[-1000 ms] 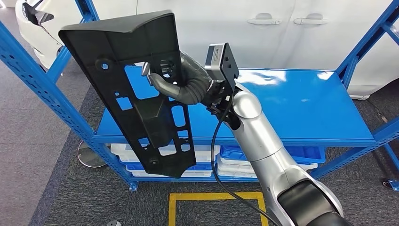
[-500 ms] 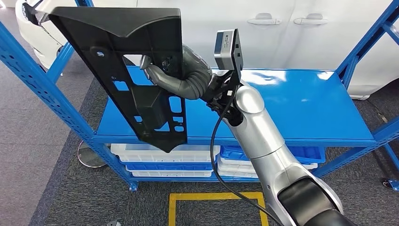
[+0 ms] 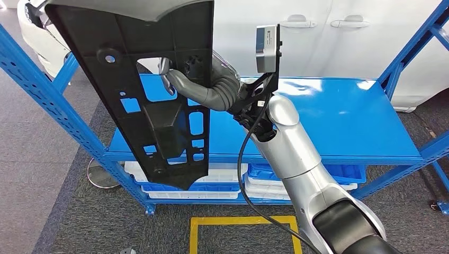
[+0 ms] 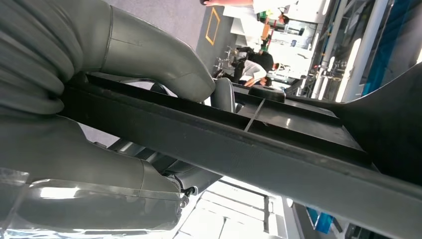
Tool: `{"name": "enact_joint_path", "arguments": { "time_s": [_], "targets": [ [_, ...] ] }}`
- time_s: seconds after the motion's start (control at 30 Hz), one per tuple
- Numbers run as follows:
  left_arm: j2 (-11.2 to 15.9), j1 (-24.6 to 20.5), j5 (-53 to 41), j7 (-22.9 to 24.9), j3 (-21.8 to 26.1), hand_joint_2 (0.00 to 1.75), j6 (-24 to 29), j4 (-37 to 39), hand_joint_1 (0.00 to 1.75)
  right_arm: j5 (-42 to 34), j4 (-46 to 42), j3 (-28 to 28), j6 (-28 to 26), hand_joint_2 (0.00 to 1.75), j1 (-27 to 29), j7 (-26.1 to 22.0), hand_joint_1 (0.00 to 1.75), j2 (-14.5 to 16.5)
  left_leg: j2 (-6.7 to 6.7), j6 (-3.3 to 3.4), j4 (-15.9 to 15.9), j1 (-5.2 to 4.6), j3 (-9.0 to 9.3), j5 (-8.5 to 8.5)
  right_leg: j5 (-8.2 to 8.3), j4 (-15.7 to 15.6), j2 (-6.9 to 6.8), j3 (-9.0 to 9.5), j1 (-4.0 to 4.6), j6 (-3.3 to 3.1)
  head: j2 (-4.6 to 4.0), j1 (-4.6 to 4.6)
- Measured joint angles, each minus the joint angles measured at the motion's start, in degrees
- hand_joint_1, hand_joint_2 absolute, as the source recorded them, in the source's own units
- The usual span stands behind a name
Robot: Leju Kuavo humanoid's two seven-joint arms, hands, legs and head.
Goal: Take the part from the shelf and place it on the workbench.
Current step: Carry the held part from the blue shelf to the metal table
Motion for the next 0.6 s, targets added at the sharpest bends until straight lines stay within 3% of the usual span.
{"name": "enact_joint_path", "arguments": {
  "time_s": [0.27,0.6],
  "targets": [
    [0.0,-0.4,-1.2,-1.2,-1.0,1.75,4.8,0.0,0.0,-0.2,-0.3,0.8,-1.1,1.75,0.0,0.1,1.75,0.0,0.0,0.0,0.0,0.0,0.0,0.0,0.0,0.0,0.0,0.0,0.0,0.0,0.01,0.01],
    [0.0,-0.3,0.6,-2.0,-1.1,1.75,2.4,0.0,0.0,-1.1,-0.1,1.5,-0.8,1.75,0.0,0.5,1.75,0.5,0.0,0.0,0.0,0.0,-0.02,0.0,-0.01,0.0,0.0,-0.01,0.0,0.0,-0.01,0.01]
  ]
}}
